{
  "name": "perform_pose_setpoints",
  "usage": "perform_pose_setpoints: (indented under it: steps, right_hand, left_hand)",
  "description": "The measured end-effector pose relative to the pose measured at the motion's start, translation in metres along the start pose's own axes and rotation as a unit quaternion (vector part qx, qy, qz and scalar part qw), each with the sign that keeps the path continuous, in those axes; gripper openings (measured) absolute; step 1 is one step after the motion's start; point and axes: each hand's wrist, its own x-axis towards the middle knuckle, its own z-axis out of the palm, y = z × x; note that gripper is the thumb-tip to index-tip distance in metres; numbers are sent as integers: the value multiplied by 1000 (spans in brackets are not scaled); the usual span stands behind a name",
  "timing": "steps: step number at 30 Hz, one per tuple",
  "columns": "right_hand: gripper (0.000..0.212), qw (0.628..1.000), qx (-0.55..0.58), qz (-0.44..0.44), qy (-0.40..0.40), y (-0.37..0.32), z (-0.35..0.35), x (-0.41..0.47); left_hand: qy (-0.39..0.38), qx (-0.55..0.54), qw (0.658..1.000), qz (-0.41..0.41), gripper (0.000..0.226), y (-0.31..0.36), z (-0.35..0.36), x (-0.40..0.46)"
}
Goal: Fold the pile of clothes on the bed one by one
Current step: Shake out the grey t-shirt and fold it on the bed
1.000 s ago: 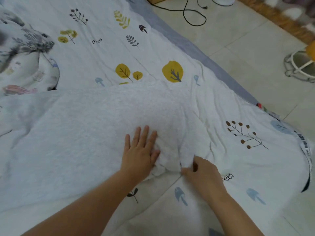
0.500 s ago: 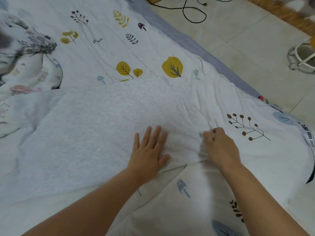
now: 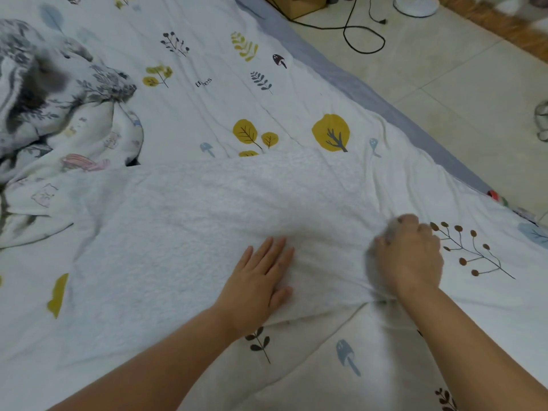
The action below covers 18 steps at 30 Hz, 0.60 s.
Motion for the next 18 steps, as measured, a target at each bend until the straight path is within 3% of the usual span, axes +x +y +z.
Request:
perform_pose_setpoints:
  steps: [3, 6, 8, 10, 12, 15, 18]
  right_hand:
    - [43, 994, 47, -87, 38, -34, -1, 15]
    - [40, 994, 100, -35, -17, -61, 9, 50]
    - [42, 993, 93, -1, -66, -70, 15, 73]
    - [38, 993, 28, -24, -112, -78, 18, 87]
    - [31, 993, -39, -62, -95, -81, 12, 95]
    - [31, 999, -15, -31, 14, -72, -6, 114]
    - [30, 999, 30, 21, 1, -75, -15, 125]
  left_hand:
    - [51, -17, 997, -61, 64, -26, -8, -2]
    - [122, -46, 976, -175, 70, -58, -20, -3]
    - [127, -40, 960, -247, 74, -82, -27, -6]
    - [111, -30, 948, -295, 79, -106, -28, -14]
    - [81, -27, 947, -310, 84, -125, -24, -25]
    - [56, -37, 954, -292, 82, -140, -16, -35]
    - [69, -46, 954, -287, 81, -141, -16, -34]
